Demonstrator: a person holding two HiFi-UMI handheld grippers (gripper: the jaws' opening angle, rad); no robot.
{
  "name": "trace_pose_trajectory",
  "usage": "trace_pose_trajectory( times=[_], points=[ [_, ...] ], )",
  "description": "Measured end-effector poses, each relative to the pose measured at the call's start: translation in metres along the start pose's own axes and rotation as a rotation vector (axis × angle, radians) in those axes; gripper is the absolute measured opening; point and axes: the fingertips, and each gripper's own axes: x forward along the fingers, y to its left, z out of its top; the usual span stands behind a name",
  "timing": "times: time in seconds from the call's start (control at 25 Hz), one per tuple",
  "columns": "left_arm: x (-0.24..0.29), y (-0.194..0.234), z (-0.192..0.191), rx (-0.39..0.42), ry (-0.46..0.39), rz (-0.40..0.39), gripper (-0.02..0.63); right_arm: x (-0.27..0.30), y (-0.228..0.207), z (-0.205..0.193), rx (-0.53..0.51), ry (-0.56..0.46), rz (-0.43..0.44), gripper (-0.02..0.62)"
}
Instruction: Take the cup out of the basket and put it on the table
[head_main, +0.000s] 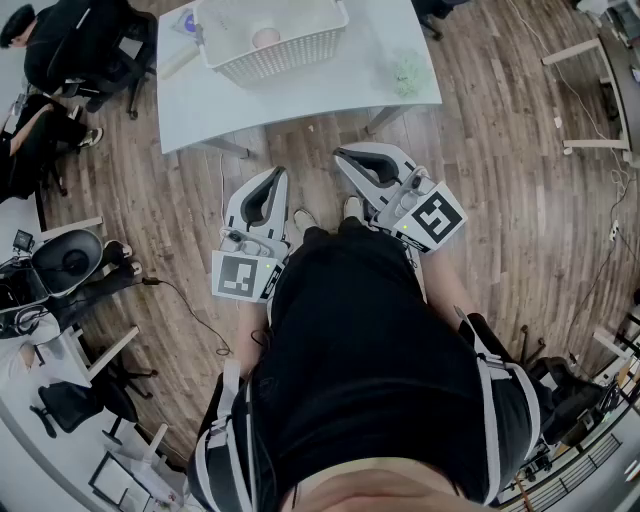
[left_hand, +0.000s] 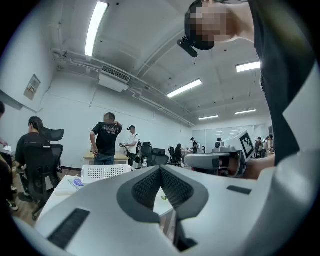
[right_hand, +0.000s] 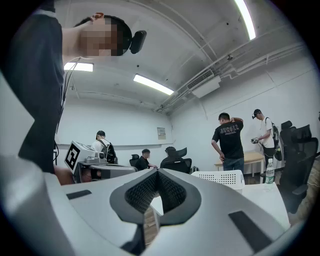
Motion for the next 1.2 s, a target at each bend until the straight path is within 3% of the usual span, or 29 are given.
trace_pose_trajectory(
  times=[0.52, 0.72, 1.2],
  points=[
    [-0.021, 0.004, -0.005, 0.023, 0.012, -0.001, 0.020, 0.007, 0.009, -0.006, 0.039, 0.004, -0.051, 0.018],
    [-0.036, 0.012, -0.003, 0.027, 0.006, -0.020, 0.020, 0.013, 0.016, -0.002, 0.082, -0.030, -0.083, 0.018],
    [-0.061, 0.040, -0.017, 0.024, 0.034, -0.077, 0.020, 0.042, 0.039, -0.012, 0.093, -0.001, -0.159, 0.018]
  ],
)
